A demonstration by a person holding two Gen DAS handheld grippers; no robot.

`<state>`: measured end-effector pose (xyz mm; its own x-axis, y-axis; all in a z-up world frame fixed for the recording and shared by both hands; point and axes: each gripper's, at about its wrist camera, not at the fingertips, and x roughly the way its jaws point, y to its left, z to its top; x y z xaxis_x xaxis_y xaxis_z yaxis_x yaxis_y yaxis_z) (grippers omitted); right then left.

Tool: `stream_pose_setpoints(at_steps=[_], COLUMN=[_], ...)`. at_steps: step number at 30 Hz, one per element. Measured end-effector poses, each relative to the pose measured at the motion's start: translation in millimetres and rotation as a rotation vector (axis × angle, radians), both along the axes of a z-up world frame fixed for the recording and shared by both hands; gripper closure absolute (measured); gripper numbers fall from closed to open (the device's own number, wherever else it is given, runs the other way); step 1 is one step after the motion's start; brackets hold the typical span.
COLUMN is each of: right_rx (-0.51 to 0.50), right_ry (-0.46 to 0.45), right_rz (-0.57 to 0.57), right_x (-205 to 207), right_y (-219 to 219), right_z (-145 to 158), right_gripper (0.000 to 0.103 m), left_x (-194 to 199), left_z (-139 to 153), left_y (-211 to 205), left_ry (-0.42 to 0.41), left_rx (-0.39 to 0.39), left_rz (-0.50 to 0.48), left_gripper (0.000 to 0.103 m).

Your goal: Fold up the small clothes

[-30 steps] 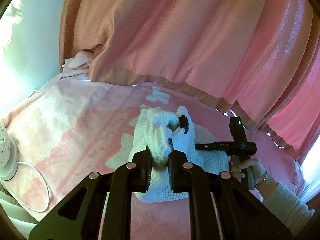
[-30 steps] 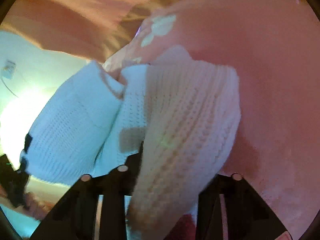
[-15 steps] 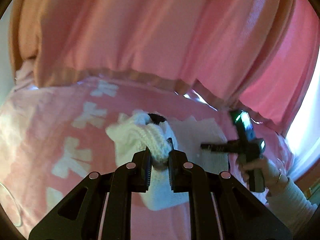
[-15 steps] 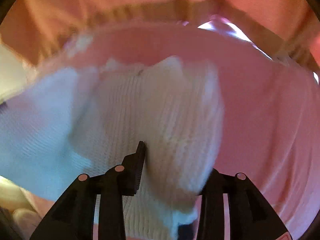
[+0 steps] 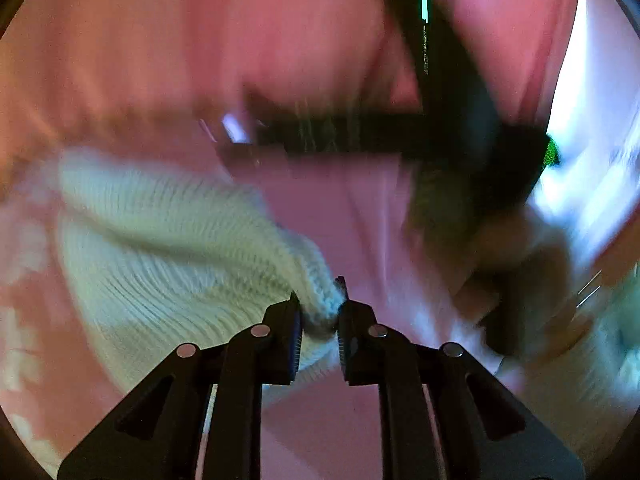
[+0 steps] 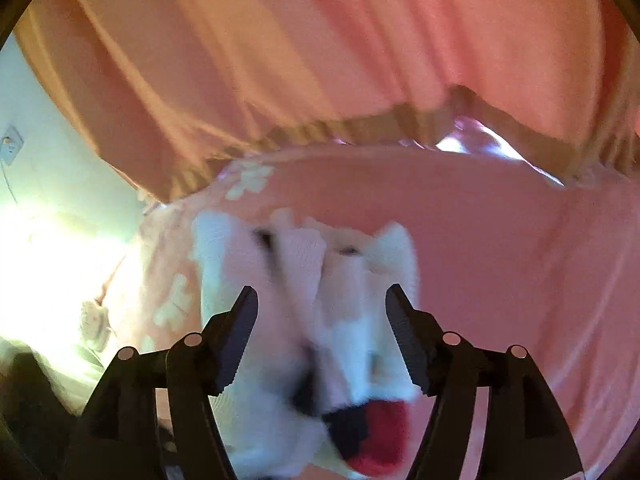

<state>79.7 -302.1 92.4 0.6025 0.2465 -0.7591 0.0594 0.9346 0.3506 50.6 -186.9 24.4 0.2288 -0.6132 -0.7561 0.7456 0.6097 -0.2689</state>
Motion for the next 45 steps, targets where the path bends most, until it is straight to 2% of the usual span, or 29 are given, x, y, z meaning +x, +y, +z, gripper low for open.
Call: stream_pose_setpoints(at_steps=[2,4,5,7,10,12,14,16,18,21,25,27,29,30,32,33,36,38,39,40,42,43,44,45], right_rx=[-0.015,-0.081,-0.136,-0.19,-0.158,-0.079,-0.114,-0.258,-0.325,-0.387,-0.391,-0.364,-0.417,-0.478,-0.531,-0.496,-0.207,-0.053,-0.087,-0.164,-0.142,-0.113,-0.07,-0.015], right_ry=[0.023,0.05,0.076,0.107,0.139,0.136,0.117,0.102,0.104,0.125,0.057,0.058,0.086,0.089,0.09,0.11,0.132,0.257,0.386,0.443,0.396,0.327,0.243,0.147], right_rz=[-0.01,0.003,0.042,0.117,0.176,0.244,0.328,0.417,0.47,0.521,0.496,0.5,0.564,0.618,0.656,0.625,0.435,0.258,0.2,0.172,0.124,0.096,0.087,0.087], right_x=[-14.5,-24.2,-27.7,-34.1,-44.8,-54.2,-65.1,-76.4,-84.1,-92.3,-109.3,-105.3,-104.2,-106.4,-103.7,-97.0,-84.0,-80.4,-84.2,-87.7,-90.5,-89.5,-88.0,-84.3], right_y=[-14.2,-15.0,-12.0,-1.1,5.5,11.4,27.5,49.5,61.4,66.3,49.6,54.8,73.6,87.9,101.2,97.7,37.3,-14.4,-30.4,-34.8,-41.1,-41.4,-39.2,-31.6], right_z=[-10.3,-18.6,-26.5,-40.4,-49.3,-49.3,-49.4,-56.7,-68.9,-76.8,-63.2,-68.8,-83.5,-93.0,-103.0,-102.8,-81.7,-96.6,-118.2,-128.4,-113.0,-93.9,-74.7,-52.4], right_gripper=[0.038,0.038,0.038,0.038,0.038,0.038,0.038,0.038,0.038,0.052,0.054,0.054,0.054,0.055,0.091,0.095,0.095,0.094,0.094,0.098,0.09,0.088,0.082,0.063], left_x=[-7.9,-10.5,-9.2,-6.5,-9.5,-11.2,-10.8,-4.7,-4.6,-1.9,-3.2,-1.2,0.2,2.2,4.7,5.8,7.9,10.4,12.3,13.7,15.8,16.7,17.9,19.4], left_z=[-29.5,-31.7,-25.9,-18.7,-5.1,5.2,7.8,11.5,15.0,17.9,19.7,18.0,16.8,15.7,13.4,12.5,7.8,1.4,-3.7,-8.1,-13.5,-13.7,-13.0,-10.3], left_y=[-3.5,21.9,41.9,64.2,90.3,111.3,122.7,129.9,134.3,134.8,137.1,135.8,133.8,131.0,124.5,121.4,115.1,113.0,112.9,113.2,115.2,117.3,118.1,119.7], left_ry=[0.053,0.086,0.087,0.079,0.017,0.01,0.029,0.026,0.002,-0.009,-0.016,-0.025,-0.017,-0.009,-0.005,-0.009,-0.021,-0.017,-0.012,-0.004,0.0,-0.003,-0.004,-0.008], left_rx=[0.045,-0.014,-0.056,-0.088,-0.099,-0.152,-0.181,-0.187,-0.175,-0.179,-0.178,-0.17,-0.168,-0.172,-0.177,-0.173,-0.159,-0.146,-0.133,-0.128,-0.108,-0.109,-0.109,-0.111], left_rz=[-0.015,0.011,0.05,0.092,0.13,0.16,0.181,0.206,0.234,0.253,0.266,0.274,0.281,0.283,0.28,0.283,0.284,0.278,0.283,0.281,0.289,0.295,0.301,0.316], left_gripper=[0.088,0.086,0.086,0.086,0.088,0.087,0.085,0.084,0.084,0.084,0.083,0.079,0.078,0.078,0.078,0.078,0.078,0.078,0.078,0.078,0.078,0.078,0.073,0.069])
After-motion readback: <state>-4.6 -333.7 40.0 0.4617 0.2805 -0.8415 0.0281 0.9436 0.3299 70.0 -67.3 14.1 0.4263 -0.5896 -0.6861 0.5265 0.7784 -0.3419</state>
